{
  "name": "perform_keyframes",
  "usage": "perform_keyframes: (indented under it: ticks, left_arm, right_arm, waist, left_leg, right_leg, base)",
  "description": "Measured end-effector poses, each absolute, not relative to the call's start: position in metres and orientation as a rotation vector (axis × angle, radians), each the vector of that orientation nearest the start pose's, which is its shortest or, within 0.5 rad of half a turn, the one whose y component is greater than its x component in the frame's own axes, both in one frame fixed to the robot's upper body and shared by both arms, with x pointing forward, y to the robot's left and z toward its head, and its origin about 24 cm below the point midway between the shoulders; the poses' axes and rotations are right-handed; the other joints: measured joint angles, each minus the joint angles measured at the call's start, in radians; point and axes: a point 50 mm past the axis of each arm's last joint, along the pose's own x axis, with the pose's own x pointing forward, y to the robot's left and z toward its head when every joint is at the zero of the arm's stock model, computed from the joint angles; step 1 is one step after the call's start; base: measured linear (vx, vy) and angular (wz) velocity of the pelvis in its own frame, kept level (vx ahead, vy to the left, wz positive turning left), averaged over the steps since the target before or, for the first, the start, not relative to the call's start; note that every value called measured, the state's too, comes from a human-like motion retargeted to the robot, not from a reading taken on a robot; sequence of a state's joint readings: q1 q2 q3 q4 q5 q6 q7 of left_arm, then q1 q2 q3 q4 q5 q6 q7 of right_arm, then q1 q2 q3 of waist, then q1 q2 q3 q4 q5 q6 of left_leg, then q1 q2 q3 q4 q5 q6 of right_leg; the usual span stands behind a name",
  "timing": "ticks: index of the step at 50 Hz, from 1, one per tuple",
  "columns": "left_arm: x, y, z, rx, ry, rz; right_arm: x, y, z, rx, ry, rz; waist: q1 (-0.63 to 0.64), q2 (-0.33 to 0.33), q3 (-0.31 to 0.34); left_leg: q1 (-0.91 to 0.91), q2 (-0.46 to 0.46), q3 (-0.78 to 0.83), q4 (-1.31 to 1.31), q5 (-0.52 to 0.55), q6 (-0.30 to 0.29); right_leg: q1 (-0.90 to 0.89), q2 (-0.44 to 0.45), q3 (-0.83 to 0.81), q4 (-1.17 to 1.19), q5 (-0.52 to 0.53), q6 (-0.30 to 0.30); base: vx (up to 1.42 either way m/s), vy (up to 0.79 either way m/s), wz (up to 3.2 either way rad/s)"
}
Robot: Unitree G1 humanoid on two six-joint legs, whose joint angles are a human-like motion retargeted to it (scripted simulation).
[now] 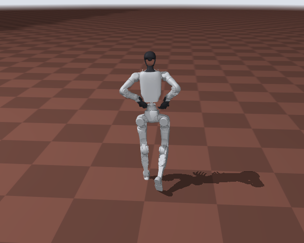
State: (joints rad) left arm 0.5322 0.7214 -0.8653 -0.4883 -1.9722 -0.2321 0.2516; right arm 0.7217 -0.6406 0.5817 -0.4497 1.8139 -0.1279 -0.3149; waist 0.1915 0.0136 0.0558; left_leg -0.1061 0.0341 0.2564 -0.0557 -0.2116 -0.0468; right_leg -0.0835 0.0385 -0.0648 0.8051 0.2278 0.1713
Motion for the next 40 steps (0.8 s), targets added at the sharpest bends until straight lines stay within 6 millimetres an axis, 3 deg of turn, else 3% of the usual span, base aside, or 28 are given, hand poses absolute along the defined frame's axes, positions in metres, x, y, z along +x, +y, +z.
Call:
perform_keyframes:
  ticks: [5,10,13,16,18,22,25,28,30,33,35,37,40]
  left_arm:
    - [0.054,0.104,-0.005,-1.435,1.121,0.12]
    - [0.053,0.101,-0.007,-1.441,1.126,0.105]
    - [0.052,0.098,-0.008,-1.442,1.141,0.115]
    - [0.052,0.099,-0.01,-1.435,1.141,0.141]
    - [0.052,0.101,-0.01,-1.433,1.13,0.152]
    - [0.055,0.104,-0.011,-1.418,1.12,0.162]
    - [0.057,0.104,-0.012,-1.409,1.125,0.184]
    - [0.055,0.102,-0.013,-1.416,1.135,0.21]
    - [0.052,0.1,-0.013,-1.43,1.148,0.194]
    - [0.046,0.104,-0.012,-1.449,1.163,0.057]
    - [0.045,0.114,-0.011,-1.446,1.165,-0.064]
    - [0.05,0.132,-0.007,-1.381,1.146,-0.209]
    - [0.055,0.169,-0.004,-1.012,1.082,-0.513]
  right_arm:
    - [0.055,-0.152,-0.004,1.348,0.903,-0.34]
    - [0.055,-0.157,-0.003,1.364,0.877,-0.362]
    - [0.053,-0.156,-0.006,1.352,0.91,-0.375]
    - [0.055,-0.152,-0.008,1.328,0.952,-0.36]
    - [0.056,-0.147,-0.007,1.32,0.966,-0.334]
    - [0.061,-0.144,-0.007,1.299,0.972,-0.304]
    - [0.065,-0.145,-0.007,1.285,0.959,-0.326]
    - [0.065,-0.142,-0.006,1.308,0.959,-0.352]
    - [0.062,-0.138,-0.005,1.336,0.972,-0.334]
    - [0.06,-0.136,-0.001,1.347,1.003,-0.174]
    - [0.059,-0.141,0.002,1.279,1.023,-0.018]
    - [0.06,-0.157,0.007,1.092,1.021,0.173]
    - [0.066,-0.197,0.018,0.534,0.977,0.527]
  waist:
    - [-0.102,0.033,-0.009]
    - [-0.177,0.032,0.008]
    - [-0.219,0.0,0.034]
    - [-0.25,-0.036,0.079]
    - [-0.249,-0.045,0.094]
    - [-0.242,-0.042,0.086]
    - [-0.256,-0.044,0.073]
    - [-0.246,-0.056,0.069]
    - [-0.231,-0.081,0.072]
    - [-0.215,-0.119,0.054]
    - [-0.199,-0.135,0.039]
    - [-0.169,-0.154,0.035]
    - [-0.104,-0.181,0.048]
  left_leg:
    - [0.044,0.015,-0.054,0.043,-0.063,-0.022]
    - [0.095,-0.024,-0.108,0.068,-0.116,-0.011]
    - [0.145,-0.084,-0.149,0.085,-0.156,-0.009]
    - [0.231,-0.124,-0.184,0.093,-0.202,-0.006]
    - [0.283,-0.112,-0.183,0.091,-0.223,-0.017]
    - [0.35,-0.093,-0.185,0.096,-0.233,-0.026]
    - [0.387,-0.134,-0.237,0.13,-0.196,0.012]
    - [0.383,-0.155,-0.248,0.25,-0.084,0.038]
    - [0.331,-0.177,-0.229,0.412,0.008,0.067]
    - [0.112,-0.179,-0.159,0.776,0.055,0.122]
    - [-0.03,-0.156,-0.099,0.941,0.028,0.161]
    - [-0.122,-0.137,-0.041,0.978,-0.022,0.189]
    - [-0.182,-0.131,0.028,0.829,-0.063,0.193]
  right_leg:
    - [-0.214,-0.051,-0.084,0.119,-0.165,-0.09]
    - [-0.297,-0.107,-0.141,-0.184,-0.259,-0.116]
    - [-0.27,-0.138,-0.14,-0.545,-0.196,-0.074]
    - [-0.224,-0.155,-0.161,-0.85,-0.112,0.03]
    - [-0.248,-0.131,-0.192,-0.892,-0.128,0.083]
    - [-0.259,-0.082,-0.215,-0.892,-0.12,0.09]
    - [-0.197,-0.129,-0.196,-0.892,-0.082,0.09]
    - [-0.111,-0.159,-0.182,-0.892,-0.132,0.037]
    - [-0.049,-0.191,-0.175,-0.892,-0.177,0.012]
    - [-0.01,-0.232,-0.181,-0.885,-0.213,0.003]
    - [-0.008,-0.243,-0.186,-0.872,-0.229,0.013]
    - [-0.004,-0.251,-0.179,-0.86,-0.241,0.035]
    - [0.005,-0.255,-0.144,-0.836,-0.255,0.075]
  base:
    - [0.58,0.09,0.55]
    - [0.53,0.03,0.68]
    - [0.57,-0.04,0.87]
    - [0.63,-0.1,0.65]
    - [0.63,-0.25,0.03]
    - [0.66,-0.2,0.0]
    - [0.73,0.06,0.46]
    - [0.74,-0.11,0.19]
    - [0.7,-0.18,0.06]
    - [0.6,-0.16,0.23]
    - [0.53,-0.14,0.13]
    - [0.5,-0.11,-0.2]
    - [0.47,-0.07,-0.64]
